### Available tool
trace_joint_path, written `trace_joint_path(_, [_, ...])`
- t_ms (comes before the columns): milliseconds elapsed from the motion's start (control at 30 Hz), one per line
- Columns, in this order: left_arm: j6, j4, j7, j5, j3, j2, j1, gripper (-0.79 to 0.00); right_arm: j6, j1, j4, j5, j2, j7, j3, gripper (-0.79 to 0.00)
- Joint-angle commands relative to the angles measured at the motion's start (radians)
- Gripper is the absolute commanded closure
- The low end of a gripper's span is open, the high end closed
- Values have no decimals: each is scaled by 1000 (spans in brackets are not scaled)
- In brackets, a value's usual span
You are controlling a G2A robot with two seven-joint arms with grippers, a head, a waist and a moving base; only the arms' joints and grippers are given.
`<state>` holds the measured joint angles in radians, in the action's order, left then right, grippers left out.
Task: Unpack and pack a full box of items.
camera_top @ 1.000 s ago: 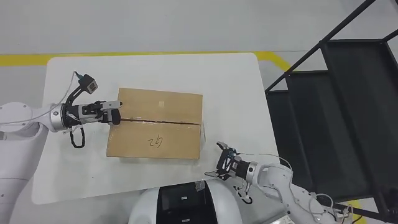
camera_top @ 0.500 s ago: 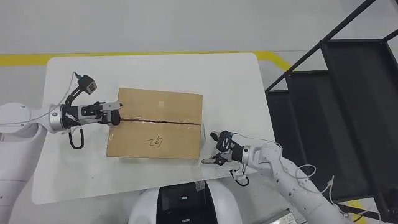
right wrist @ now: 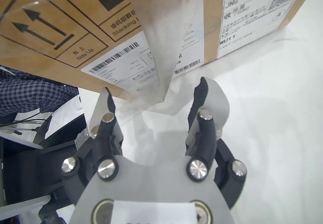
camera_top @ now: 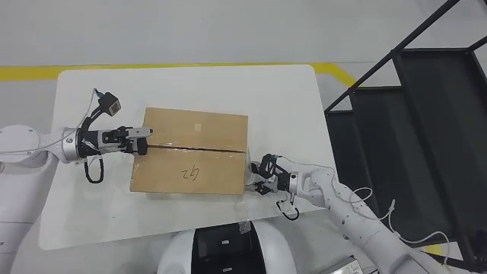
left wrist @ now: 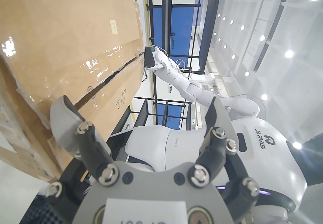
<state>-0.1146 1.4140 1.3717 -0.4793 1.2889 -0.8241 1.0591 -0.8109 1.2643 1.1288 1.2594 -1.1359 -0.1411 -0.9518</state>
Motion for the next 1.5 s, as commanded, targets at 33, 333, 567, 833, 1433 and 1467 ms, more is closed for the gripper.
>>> trace_joint_path(33, [4,2,1,3,0,0,0,-785,-6,-9,-24,1,-1,-19,2,0])
trace_joint_path(333, [3,1,-4,6,0,0,2,-785,-45,3,-37,22,16,-59,-36,0])
trace_joint_path(567, [0,1,-6,13,0,1,4,-785,-52,20,-20,15,29,-63,-69,0])
trace_joint_path(833, [-3,5,-3,23,5,3,9,-785,-52,69,81,14,69,30,-189,0])
trace_joint_path(1433, [-22,5,7,20,4,3,19,-785,99,367,595,-87,147,388,-530,-785])
trace_joint_path(1467, [-23,4,8,20,4,3,19,-785,105,376,605,-86,147,389,-532,-785])
